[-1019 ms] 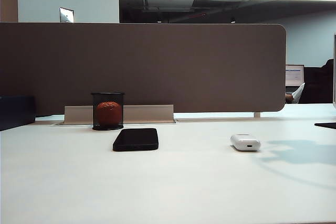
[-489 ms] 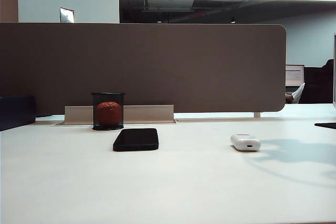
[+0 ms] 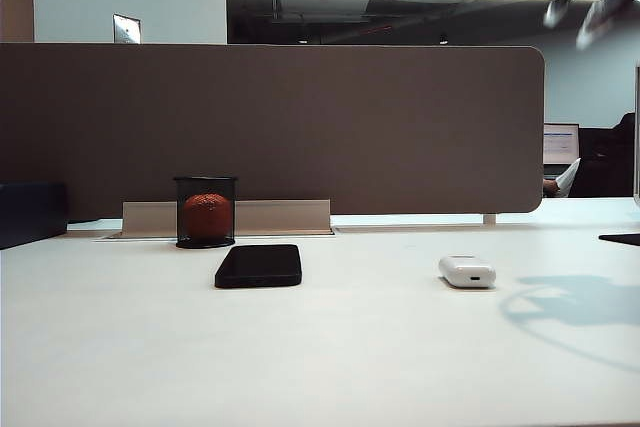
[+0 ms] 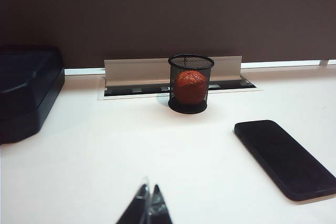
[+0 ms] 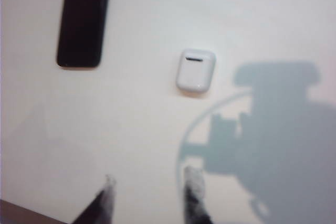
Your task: Find the wireless headphone case on the desktop and place it on the left side of the phone.
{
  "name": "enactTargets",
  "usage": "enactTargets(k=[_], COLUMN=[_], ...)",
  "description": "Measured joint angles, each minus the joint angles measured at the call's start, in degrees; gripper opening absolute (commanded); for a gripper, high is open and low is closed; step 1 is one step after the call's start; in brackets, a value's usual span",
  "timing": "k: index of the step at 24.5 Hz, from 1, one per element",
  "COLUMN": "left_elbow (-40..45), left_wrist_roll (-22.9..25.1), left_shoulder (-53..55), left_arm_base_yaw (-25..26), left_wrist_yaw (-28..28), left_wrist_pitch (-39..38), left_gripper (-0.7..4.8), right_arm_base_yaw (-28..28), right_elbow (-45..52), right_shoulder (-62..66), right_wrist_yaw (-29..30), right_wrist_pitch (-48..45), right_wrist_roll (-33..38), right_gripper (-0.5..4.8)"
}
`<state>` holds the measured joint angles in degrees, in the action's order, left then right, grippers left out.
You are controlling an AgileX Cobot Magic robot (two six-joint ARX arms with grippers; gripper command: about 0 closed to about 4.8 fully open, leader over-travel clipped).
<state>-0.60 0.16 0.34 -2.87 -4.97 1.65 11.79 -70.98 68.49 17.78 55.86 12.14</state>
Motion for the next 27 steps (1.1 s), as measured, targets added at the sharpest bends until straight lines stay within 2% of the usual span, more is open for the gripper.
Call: enactTargets(k=[2,4,8,10,12,14,17,20,25,27], left_elbow=[0.0,0.0,0.0,0.0,0.0,0.0,0.0,0.0,0.0,0.0], left_wrist_roll=[-0.02,-0.02,-0.02,-0.02,-0.02,-0.02,-0.02,-0.02,-0.02,0.0], left_shoulder=[0.0,0.0,0.0,0.0,0.0,0.0,0.0,0.0,0.0,0.0], left_arm_base_yaw=[0.0,0.0,0.0,0.0,0.0,0.0,0.0,0.0,0.0,0.0], left_wrist_yaw=[0.0,0.0,0.0,0.0,-0.02,0.0,-0.02,-0.02,-0.02,-0.02], left_wrist_pitch=[0.0,-0.02,-0.02,-0.02,-0.07,-0.09,-0.15,-0.15,-0.15,-0.15], left_gripper=[-0.05,-0.05,-0.05,-0.05,-0.05,-0.05,-0.05,-0.05,-0.05,-0.05], right_arm_base_yaw=[0.04,0.04,0.07,0.09,1.38,2.64,8.2,10.91,12.87,12.87], right_elbow=[2.73,5.73,7.96,8.17,8.17,8.17,8.17,8.15,8.11,8.09], right_shoulder=[0.57,0.61,1.29,1.95,3.85,5.03,8.7,10.78,15.41,17.07], right_wrist_yaw=[-0.02,-0.04,-3.1,-5.38,-8.9,-9.55,-14.82,-18.43,-22.73,-22.73], right_wrist_pitch=[-1.84,-4.46,-6.8,-7.23,-9.05,-9.73,-13.03,-15.06,-18.88,-21.05], right_wrist_roll=[0.94,2.29,2.6,2.73,3.06,3.26,4.81,5.4,7.17,9.27], right_gripper=[2.87,2.99,4.45,4.73,4.73,4.74,4.79,4.79,4.79,4.79])
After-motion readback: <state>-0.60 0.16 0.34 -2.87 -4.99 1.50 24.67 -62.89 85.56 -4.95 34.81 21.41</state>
